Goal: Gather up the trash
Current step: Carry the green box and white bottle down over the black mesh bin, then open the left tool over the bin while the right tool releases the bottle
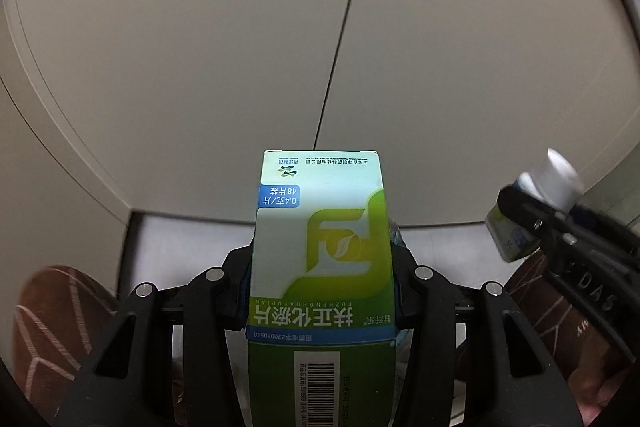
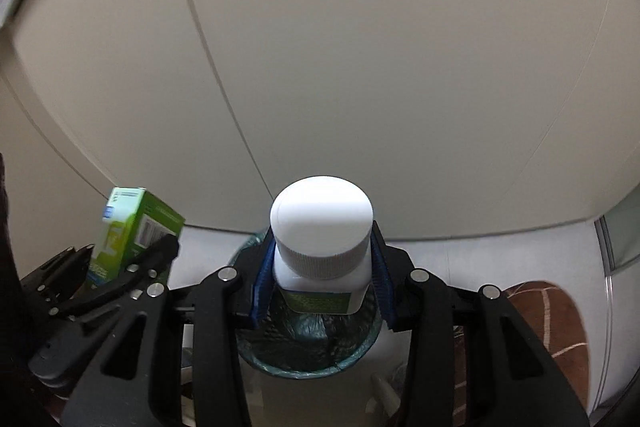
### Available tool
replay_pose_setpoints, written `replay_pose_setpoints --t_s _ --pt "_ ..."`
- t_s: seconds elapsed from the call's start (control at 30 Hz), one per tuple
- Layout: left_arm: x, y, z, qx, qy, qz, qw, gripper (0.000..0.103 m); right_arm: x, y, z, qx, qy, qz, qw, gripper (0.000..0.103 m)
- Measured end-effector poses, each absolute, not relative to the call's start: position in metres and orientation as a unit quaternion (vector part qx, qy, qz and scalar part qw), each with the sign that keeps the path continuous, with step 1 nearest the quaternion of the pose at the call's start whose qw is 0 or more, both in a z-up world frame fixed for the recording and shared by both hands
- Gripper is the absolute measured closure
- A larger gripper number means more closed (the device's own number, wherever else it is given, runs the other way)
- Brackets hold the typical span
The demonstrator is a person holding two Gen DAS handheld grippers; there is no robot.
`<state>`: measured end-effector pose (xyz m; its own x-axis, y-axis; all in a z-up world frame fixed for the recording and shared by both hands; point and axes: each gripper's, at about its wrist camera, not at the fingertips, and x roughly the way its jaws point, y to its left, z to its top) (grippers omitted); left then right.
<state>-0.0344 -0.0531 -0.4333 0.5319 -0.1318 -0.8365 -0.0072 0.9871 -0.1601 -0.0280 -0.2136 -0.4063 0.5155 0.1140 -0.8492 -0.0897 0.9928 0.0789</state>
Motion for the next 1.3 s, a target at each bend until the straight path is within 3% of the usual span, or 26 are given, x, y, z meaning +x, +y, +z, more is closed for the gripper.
replay_pose_setpoints --t_s 0.27,0.53,1.07,1.3 --pt "-0.009 -0.062 -0.486 -0.068 0.535 -0.048 0.840 0.056 -0.008 -0.205 -0.451 0.008 0.536 0.046 0.843 0.063" --pt "-0.003 -0.061 -0.499 -0.080 0.554 -0.068 0.826 0.053 -0.001 -0.211 -0.448 0.038 0.539 0.027 0.841 0.063" --pt "-0.008 -0.040 -0.468 -0.059 0.518 -0.022 0.853 0.007 0.011 -0.230 -0.433 0.042 0.536 0.074 0.840 0.063" --pt "-0.005 -0.030 -0.465 -0.052 0.523 -0.002 0.851 0.006 0.010 -0.229 -0.448 0.028 0.545 0.099 0.832 0.063"
